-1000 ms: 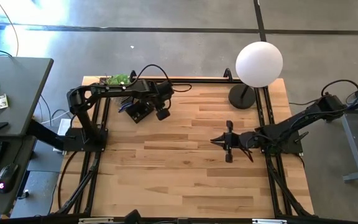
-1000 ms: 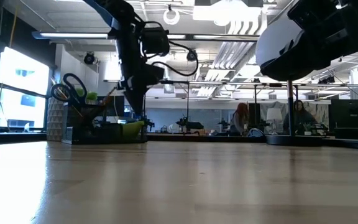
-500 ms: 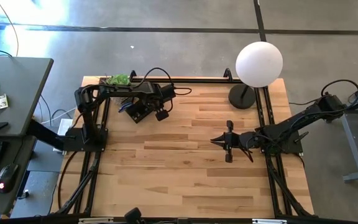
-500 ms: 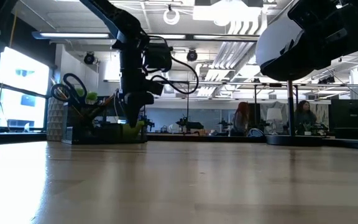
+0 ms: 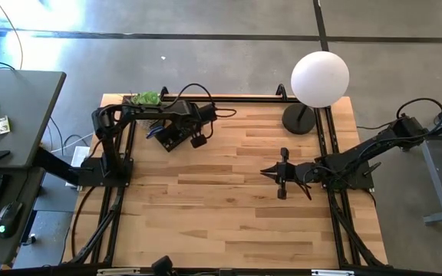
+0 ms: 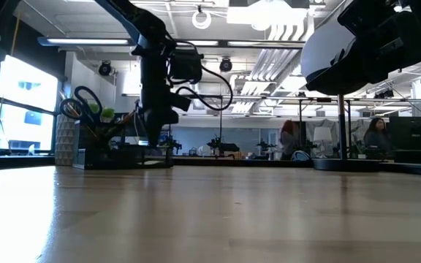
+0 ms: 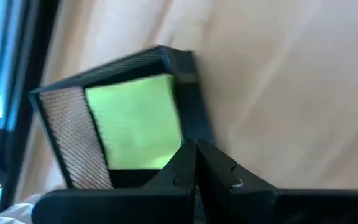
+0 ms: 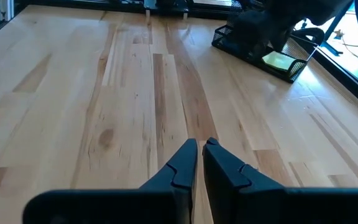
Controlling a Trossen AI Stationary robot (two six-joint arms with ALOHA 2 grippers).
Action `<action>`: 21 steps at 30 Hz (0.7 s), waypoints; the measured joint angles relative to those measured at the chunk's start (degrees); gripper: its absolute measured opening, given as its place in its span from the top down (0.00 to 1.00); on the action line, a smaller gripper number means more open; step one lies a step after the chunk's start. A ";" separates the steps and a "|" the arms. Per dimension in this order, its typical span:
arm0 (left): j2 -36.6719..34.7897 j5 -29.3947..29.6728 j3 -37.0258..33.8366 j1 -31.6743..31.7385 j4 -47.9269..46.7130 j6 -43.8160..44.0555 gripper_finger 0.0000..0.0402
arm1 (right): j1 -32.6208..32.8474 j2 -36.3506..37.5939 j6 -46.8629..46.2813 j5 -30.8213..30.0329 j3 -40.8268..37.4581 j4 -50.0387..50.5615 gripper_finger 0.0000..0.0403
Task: Pick and place office supplies into organizer
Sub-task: Put the green sticky note into the desk organizer, then return to Home Position
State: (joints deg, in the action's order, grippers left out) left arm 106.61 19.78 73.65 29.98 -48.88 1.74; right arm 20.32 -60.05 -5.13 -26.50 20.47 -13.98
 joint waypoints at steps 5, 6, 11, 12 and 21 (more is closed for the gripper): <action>0.00 -1.10 4.03 -0.03 -5.49 0.02 1.00 | -0.01 0.00 -0.04 0.02 0.00 0.02 0.95; 0.00 -1.10 5.08 0.00 -6.37 0.03 1.00 | -0.02 0.00 -0.29 0.04 0.00 0.05 0.95; 0.00 -1.04 11.77 -0.82 -11.17 -0.50 1.00 | 0.00 0.00 -2.40 0.14 0.00 1.55 0.95; -0.20 -1.09 12.95 -1.41 -11.44 -1.13 1.00 | 0.00 0.00 -2.48 -0.04 0.00 1.55 0.95; -14.46 -9.09 9.62 -10.40 5.07 -5.55 1.00 | 1.44 -0.02 -5.40 -12.88 -0.21 -0.91 0.95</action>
State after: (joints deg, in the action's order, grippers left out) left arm 92.15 10.69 83.27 19.58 -43.81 -3.81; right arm 21.75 -60.07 -10.52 -39.38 20.26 -14.88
